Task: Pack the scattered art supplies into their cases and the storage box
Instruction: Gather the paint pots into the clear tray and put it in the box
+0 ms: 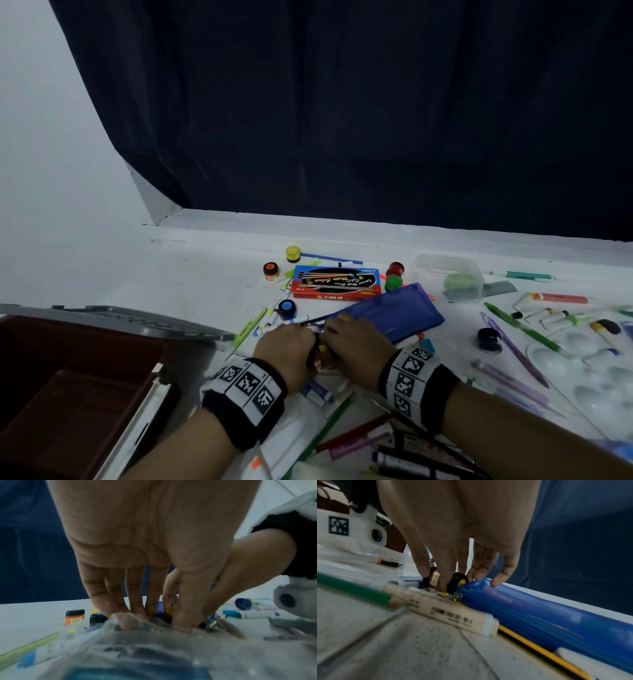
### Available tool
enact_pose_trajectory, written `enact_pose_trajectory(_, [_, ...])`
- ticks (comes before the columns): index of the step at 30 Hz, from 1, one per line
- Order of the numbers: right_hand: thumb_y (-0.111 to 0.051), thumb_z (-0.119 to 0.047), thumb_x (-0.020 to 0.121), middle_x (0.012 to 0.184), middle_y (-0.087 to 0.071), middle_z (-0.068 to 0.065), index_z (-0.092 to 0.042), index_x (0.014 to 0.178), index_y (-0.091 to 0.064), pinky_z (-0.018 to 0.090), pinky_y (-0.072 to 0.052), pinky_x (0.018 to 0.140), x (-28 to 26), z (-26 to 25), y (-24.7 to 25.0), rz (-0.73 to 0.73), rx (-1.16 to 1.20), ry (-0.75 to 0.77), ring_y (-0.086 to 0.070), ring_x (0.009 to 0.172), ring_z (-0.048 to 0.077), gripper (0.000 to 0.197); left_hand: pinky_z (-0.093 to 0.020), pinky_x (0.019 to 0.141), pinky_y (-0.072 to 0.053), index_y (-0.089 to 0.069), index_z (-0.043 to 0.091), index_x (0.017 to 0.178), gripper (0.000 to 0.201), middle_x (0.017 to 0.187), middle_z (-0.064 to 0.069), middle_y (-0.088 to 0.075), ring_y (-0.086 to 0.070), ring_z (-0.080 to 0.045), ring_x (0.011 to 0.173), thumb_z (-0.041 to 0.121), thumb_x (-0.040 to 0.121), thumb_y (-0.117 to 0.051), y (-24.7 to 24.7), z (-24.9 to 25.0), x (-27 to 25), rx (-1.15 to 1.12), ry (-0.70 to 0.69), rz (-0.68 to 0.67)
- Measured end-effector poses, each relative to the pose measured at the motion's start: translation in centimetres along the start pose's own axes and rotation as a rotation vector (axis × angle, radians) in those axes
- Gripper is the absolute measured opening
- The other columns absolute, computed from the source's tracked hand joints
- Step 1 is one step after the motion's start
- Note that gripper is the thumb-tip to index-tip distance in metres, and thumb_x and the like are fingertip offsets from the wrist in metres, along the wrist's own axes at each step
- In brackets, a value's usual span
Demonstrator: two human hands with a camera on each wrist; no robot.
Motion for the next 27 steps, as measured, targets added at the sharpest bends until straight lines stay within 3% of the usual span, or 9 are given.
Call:
enact_pose_trajectory(4, [-0.058,-0.018,0.091,0.106,-0.052,0.000,-0.016,0.103,-0.060,0.039,-0.047,0.085,-1.9,0.5,2.5,0.130,0.257,-0.055,-0.051,0.097,0.019,0.012,-0.028,0.068,-0.043,-0.063,0.020,0.092,0.013,0.092,-0.003,-0.056,-0.061,-0.022,0.088,0.028,0.082,-0.063,1.9,-0.3,-0.8,-0.149,0.005,0.097])
enact_pose_trajectory(7, [-0.064,-0.018,0.089,0.106,-0.047,-0.005,-0.019,0.100,-0.058,0.035,-0.046,0.086,-4.3,0.8,5.2,0.251,0.431,-0.107,-0.051,0.094,0.013,0.012,-0.026,0.074,-0.047,-0.066,0.026,0.093,0.016,0.095,0.004,-0.053,-0.056,-0.014,0.085,0.029,0.079,-0.073,4.1,-0.5,-2.4,-0.303,-0.018,0.230])
enact_pose_trajectory(11, [-0.070,-0.015,0.086,0.105,-0.051,-0.003,-0.018,0.101,-0.063,0.028,-0.047,0.088,-8.9,0.4,8.0,0.430,0.606,-0.153,-0.055,0.096,0.011,0.017,-0.026,0.082,-0.053,-0.070,0.031,0.102,0.030,0.100,0.005,-0.053,-0.060,-0.011,0.090,0.024,0.075,-0.081,6.0,0.5,-6.2,-0.595,-0.082,0.407])
enact_pose_trajectory(15, [-0.075,-0.013,0.081,0.099,-0.057,-0.003,-0.018,0.100,-0.067,0.027,-0.056,0.078,-14.4,-1.3,8.3,0.530,0.716,-0.181,-0.063,0.087,0.013,0.021,-0.021,0.080,-0.052,-0.071,0.031,0.106,0.030,0.107,0.006,-0.060,-0.064,-0.011,0.094,0.021,0.080,-0.081,5.2,2.7,-10.1,-0.892,-0.153,0.411])
enact_pose_trajectory(18, [-0.074,-0.030,0.083,0.097,-0.061,-0.010,-0.025,0.100,-0.067,0.031,-0.055,0.074,-17.8,-2.4,6.5,0.444,0.723,-0.233,-0.062,0.087,0.012,0.019,-0.020,0.078,-0.052,-0.072,0.031,0.109,0.031,0.103,0.006,-0.069,-0.066,-0.014,0.091,0.025,0.079,-0.079,3.4,4.6,-12.5,-1.002,-0.188,0.333])
enact_pose_trajectory(21, [-0.063,-0.047,0.084,0.096,-0.062,-0.013,-0.029,0.101,-0.067,0.027,-0.050,0.077,-20.0,-3.9,4.2,0.313,0.625,-0.210,-0.059,0.088,0.007,0.025,-0.021,0.080,-0.053,-0.072,0.033,0.104,0.030,0.099,0.012,-0.071,-0.067,-0.013,0.090,0.031,0.077,-0.083,0.5,5.7,-14.0,-0.910,-0.205,0.246])
enact_pose_trajectory(24, [-0.065,-0.043,0.087,0.103,-0.061,-0.013,-0.027,0.108,-0.066,0.021,-0.046,0.083,-21.2,-5.1,2.2,0.200,0.566,-0.207,-0.056,0.094,0.004,0.026,-0.015,0.078,-0.051,-0.070,0.037,0.105,0.034,0.099,0.021,-0.069,-0.065,-0.003,0.093,0.033,0.074,-0.083,-2.4,6.4,-14.7,-0.784,-0.228,0.147])
enact_pose_trajectory(27, [-0.065,-0.039,0.088,0.108,-0.059,-0.008,-0.024,0.111,-0.063,0.023,-0.043,0.086,-21.4,-5.9,1.1,0.057,0.486,-0.207,-0.052,0.098,0.005,0.027,-0.011,0.079,-0.047,-0.066,0.038,0.109,0.035,0.101,0.025,-0.066,-0.060,0.006,0.095,0.045,0.076,-0.075,-3.7,7.2,-14.9,-0.652,-0.293,0.087])
Point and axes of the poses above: each hand's wrist, its own x-axis towards the middle knuckle, its own y-axis out of the back of the hand, z = x × y, the point moved 4 cm from there along x, towards the middle knuckle
